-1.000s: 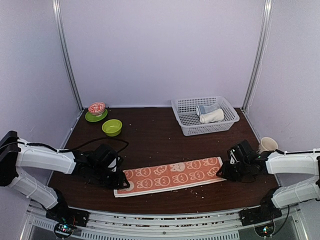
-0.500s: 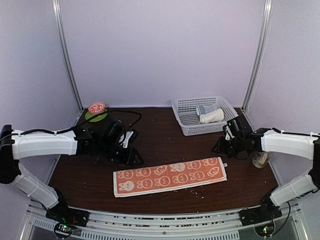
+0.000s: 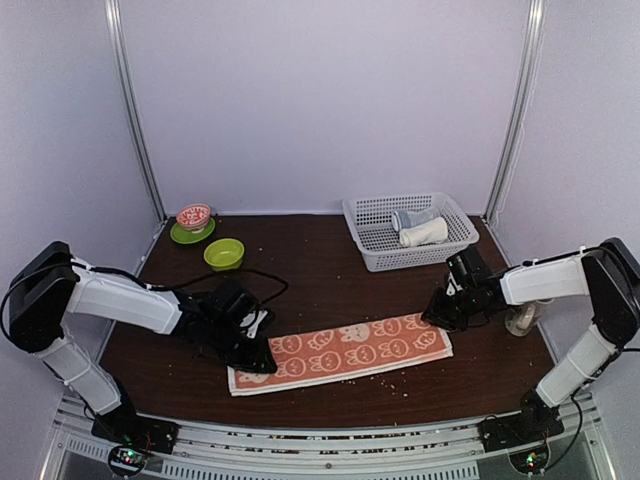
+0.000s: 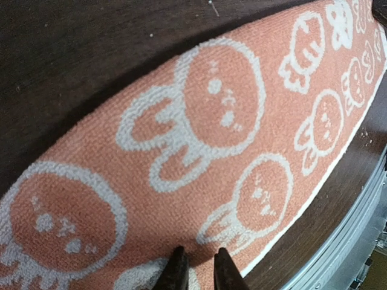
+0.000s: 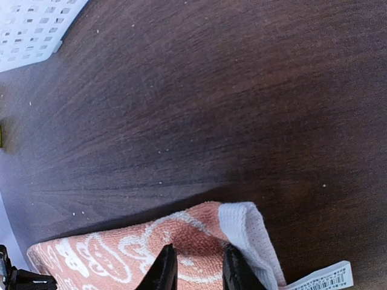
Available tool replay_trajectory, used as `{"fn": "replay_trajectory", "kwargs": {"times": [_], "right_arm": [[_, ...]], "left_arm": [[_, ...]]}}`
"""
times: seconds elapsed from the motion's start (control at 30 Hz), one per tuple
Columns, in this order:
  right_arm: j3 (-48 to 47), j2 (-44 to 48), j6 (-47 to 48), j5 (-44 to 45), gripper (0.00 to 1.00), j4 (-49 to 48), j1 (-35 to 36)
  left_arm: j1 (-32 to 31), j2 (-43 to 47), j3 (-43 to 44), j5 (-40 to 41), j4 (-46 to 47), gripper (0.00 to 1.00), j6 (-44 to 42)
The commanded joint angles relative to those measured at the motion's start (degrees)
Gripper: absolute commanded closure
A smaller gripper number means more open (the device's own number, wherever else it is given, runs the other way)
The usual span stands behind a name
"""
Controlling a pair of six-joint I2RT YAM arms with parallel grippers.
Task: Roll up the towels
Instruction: Adjust the towel at the center of the board.
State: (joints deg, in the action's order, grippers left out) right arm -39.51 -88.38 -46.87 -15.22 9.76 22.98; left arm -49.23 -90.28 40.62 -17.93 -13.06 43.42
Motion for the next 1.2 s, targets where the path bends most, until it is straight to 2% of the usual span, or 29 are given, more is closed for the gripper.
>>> {"fn": "replay_trajectory", "kwargs": {"times": [0.0,0.13,0.3,0.5,0.8,0.9,1.07,1.17], "right_arm": [[1.5,0.4,0.1,-0.8,0.7,-0.2,-0.6],[-0.9,9.3,3.8,-1.4,0.61,5.4,1.1],[0.1,16.9,5.0,-1.7,0.6,11.3,5.7],[8.7,17.1,1.4,0.2,0.66,8.2,10.3],[16.3,18.7,-1.6,2.3,0.69,7.2,11.6],[15.6,23.4,-1.5,3.6,0.63,10.1,11.7],[12.0,31.6,-4.1,15.0,0.48,16.6,10.7],[11.9,31.9,-5.8,16.6,0.47,17.6,8.4]], "left_arm": [[-0.2,0.7,-4.0,0.2,-1.2,0.82,-0.7],[-0.3,4.5,-1.4,0.6,-4.3,0.76,-2.4],[-0.3,7.1,5.6,2.3,-9.4,0.68,-5.2],[0.0,4.0,9.0,4.7,-9.3,0.69,-5.4],[1.3,-1.3,6.0,6.9,-6.4,0.73,-3.8],[2.0,-3.2,7.9,7.7,-7.5,0.74,-6.8],[2.8,-7.9,14.1,8.8,-10.7,0.74,-12.4],[3.1,-9.9,16.5,8.7,-11.3,0.74,-14.0]]}}
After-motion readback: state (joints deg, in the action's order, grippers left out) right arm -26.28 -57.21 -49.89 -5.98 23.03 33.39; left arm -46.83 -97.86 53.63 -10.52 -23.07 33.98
